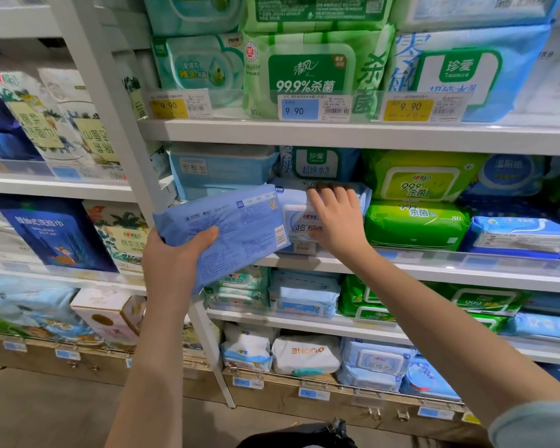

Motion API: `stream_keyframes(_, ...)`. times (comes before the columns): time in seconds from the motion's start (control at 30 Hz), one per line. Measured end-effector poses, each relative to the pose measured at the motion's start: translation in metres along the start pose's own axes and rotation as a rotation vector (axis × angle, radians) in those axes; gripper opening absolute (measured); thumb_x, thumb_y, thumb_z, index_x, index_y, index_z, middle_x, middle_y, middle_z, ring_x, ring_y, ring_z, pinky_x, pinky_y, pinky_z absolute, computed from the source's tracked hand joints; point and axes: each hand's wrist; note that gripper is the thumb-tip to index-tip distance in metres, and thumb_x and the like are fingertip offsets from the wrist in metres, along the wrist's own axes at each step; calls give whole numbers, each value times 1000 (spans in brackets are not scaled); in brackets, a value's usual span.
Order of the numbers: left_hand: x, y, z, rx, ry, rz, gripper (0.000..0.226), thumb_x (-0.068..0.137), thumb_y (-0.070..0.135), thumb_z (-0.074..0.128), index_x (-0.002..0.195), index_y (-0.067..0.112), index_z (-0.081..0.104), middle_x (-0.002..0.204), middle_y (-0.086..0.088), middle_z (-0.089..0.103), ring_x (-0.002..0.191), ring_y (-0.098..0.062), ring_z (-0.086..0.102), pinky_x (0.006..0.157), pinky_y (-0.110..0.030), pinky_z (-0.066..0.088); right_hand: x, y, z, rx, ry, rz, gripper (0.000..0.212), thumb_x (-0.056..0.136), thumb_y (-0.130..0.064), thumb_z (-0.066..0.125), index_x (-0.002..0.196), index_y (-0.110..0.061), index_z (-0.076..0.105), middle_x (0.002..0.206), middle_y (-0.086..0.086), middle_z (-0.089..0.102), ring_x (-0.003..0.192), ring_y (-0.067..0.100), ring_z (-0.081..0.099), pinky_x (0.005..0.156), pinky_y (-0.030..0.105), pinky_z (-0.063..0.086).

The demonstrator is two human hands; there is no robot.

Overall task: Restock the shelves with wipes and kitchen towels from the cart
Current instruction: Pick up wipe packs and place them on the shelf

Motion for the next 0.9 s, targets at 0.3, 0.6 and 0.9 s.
stream_keyframes(0.3,1,-7,-3,-3,-7,-10,52,74,22,80,120,18,57,110,2,64,95,-18,62,74,-31,50,-4,-4,0,0,-1,15,80,51,-39,88,118,-11,55,99,10,60,89,32,55,82,42,41)
stream_keyframes(0.6,1,-3,-14,-19,-32,1,51,75,17,79,121,17,57,109,2,64,95,-20,62,72,-29,47,-5,-4,-2,-21,-26,10,82,51,-42,87,121,-13,55,98,9,60,88,31,55,81,40,43)
stream_keyframes(0.9,12,-2,-11,-35,-5,-21,46,74,18,79,114,22,58,101,11,63,98,-22,61,84,-42,52,3,-6,5,-31,-20,56,77,53,-38,86,119,-16,54,97,9,63,83,30,56,78,39,42)
Point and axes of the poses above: each hand's wrist, its own x-axis towards the middle knuckle, its own z-axis out of the palm, y = z × x
